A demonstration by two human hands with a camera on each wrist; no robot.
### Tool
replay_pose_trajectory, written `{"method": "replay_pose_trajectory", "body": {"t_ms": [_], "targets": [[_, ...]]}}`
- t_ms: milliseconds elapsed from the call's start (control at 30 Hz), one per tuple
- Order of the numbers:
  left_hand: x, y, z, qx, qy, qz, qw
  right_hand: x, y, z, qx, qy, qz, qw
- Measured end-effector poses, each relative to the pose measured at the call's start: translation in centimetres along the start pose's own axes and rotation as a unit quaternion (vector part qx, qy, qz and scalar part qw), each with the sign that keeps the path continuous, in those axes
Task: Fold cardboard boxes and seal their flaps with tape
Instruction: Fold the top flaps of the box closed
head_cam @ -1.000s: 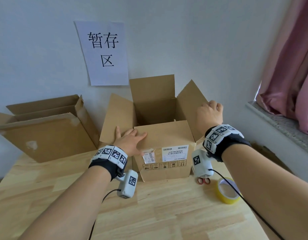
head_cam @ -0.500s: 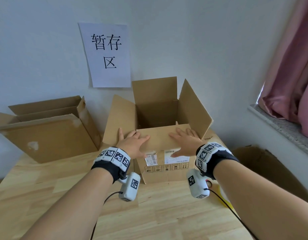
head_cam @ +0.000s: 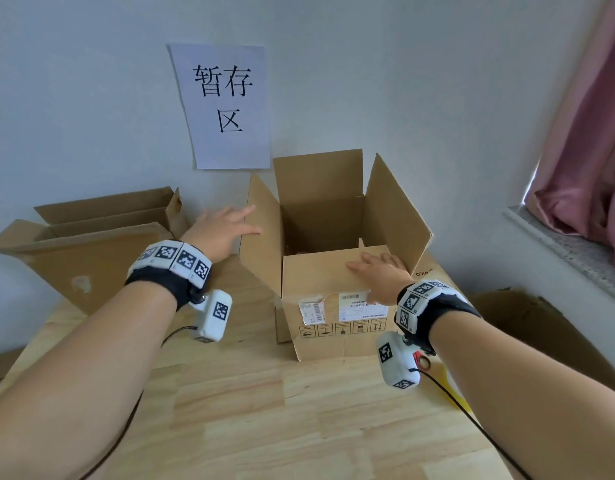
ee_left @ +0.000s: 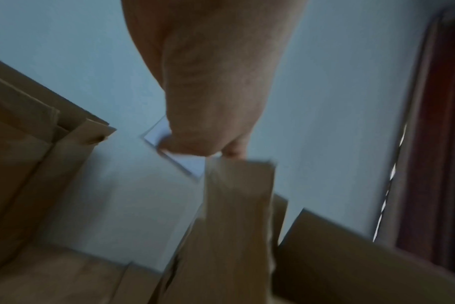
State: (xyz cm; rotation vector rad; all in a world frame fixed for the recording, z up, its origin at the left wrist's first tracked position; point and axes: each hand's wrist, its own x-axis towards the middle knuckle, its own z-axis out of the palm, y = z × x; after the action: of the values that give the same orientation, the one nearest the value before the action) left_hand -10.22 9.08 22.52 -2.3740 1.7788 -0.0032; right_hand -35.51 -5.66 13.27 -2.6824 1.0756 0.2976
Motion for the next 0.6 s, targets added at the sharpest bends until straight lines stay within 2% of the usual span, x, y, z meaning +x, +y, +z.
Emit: {"method": "replay_pose_trajectory", "body": {"t_ms": [100,167,333,400,467,600], "targets": [[1.0,0.6,0.5,0.021,-0.008,0.04,0.999,-0.1,-0.1,0.0,0.002,0.011,0.001,1.0],[1.3,1.1,0.5,0.027,0.012,0.054,0.998,-0.6,0.1,-0.2,-0.002,0.037,0.011,0.999],[-0.1,2.1,-0.1,0.011,0.101,0.07,0.992,-1.2,1.6,-1.3,0.061,0.178,0.066,0.98],[-1.3,3.8,-0.7,0.034,0.111,0.074,0.99,-0.7,1.6,-1.3,0.082,0.223,0.072,0.969],[-2.2,5.5,-0.9,0.046,0.11,0.083,0.989,-0.3,1.2,-1.0,0.122,0.217,0.075,0.965],[-3.1,7.9,0.1,0.053,0.097,0.092,0.99,-0.5,1.9,0.3,0.261,0.14,0.079,0.952]]}}
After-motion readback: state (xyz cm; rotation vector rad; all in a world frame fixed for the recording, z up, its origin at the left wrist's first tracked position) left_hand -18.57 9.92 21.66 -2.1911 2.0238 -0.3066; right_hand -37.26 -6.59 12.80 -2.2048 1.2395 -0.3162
